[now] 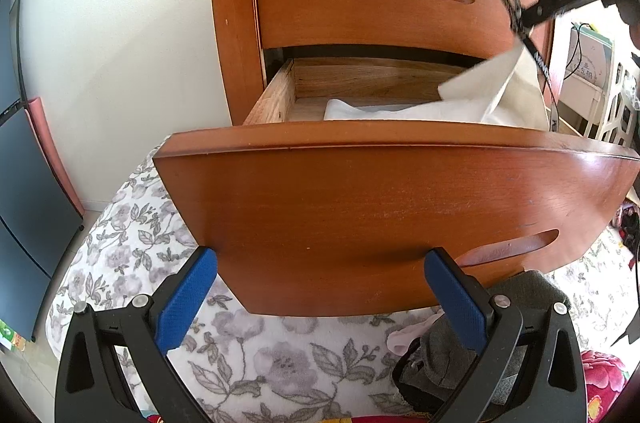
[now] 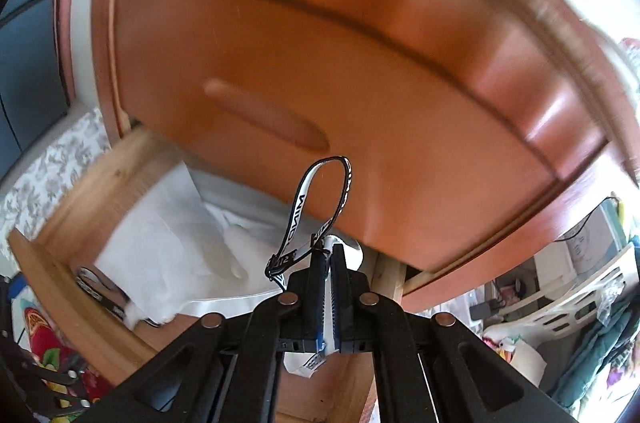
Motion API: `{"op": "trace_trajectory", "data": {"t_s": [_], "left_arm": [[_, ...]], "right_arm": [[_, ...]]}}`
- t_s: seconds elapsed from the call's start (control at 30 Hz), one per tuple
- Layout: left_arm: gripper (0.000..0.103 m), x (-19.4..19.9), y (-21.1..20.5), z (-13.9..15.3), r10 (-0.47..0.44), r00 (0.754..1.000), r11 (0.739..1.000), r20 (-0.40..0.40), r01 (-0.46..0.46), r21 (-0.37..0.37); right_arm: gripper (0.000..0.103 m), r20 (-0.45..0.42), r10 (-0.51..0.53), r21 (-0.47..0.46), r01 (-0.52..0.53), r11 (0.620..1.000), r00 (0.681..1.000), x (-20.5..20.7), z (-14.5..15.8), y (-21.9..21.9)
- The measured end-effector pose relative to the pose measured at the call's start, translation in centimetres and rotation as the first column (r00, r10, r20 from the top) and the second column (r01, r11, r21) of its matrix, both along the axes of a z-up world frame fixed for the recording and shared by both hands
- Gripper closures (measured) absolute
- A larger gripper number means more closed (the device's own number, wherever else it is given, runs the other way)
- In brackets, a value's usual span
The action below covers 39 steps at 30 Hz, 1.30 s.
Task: Take underwear out of drawer
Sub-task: 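Lift the white T-shirt up out of the drawer with the right gripper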
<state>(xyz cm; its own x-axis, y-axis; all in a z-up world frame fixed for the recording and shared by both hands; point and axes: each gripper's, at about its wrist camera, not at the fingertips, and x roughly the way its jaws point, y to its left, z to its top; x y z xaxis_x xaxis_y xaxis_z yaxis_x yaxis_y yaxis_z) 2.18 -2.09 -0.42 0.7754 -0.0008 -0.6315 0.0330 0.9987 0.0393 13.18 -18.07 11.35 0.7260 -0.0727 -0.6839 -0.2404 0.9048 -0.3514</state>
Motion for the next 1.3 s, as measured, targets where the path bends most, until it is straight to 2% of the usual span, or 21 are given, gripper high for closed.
{"op": "trace_trajectory", "data": {"t_s": [0.3, 0.6, 1.1, 1.3], "left_arm": [[0.000, 0.0, 0.0, 0.0, 0.000, 1.000, 1.000, -0.001, 0.000, 0.000], [0.000, 0.0, 0.0, 0.0, 0.000, 1.000, 1.000, -0.002, 0.000, 0.000], [0.000, -0.1, 0.0, 0.1, 0.004, 1.000, 1.000, -0.004, -0.004, 0.002], [0.000, -0.1, 0.0, 0.0, 0.008, 1.000, 1.000, -0.006, -0.008, 0.010]], "right_arm": [[0.100, 0.132, 0.009, 0.061, -0.018, 0.998, 0.991, -1.9, 4.9, 0.4], [0.100, 0.285, 0.044, 0.065, -0.065, 0.996, 0.958, -5.4, 10.8, 1.3], [0.101, 0.506, -0.007, 0.135, -0.071, 0.988, 0.863, -13.0, 20.0, -1.2], [0.101, 0.595, 0.009, 0.126, -0.105, 0.987, 0.804, -17.3, 22.8, -1.3]]}}
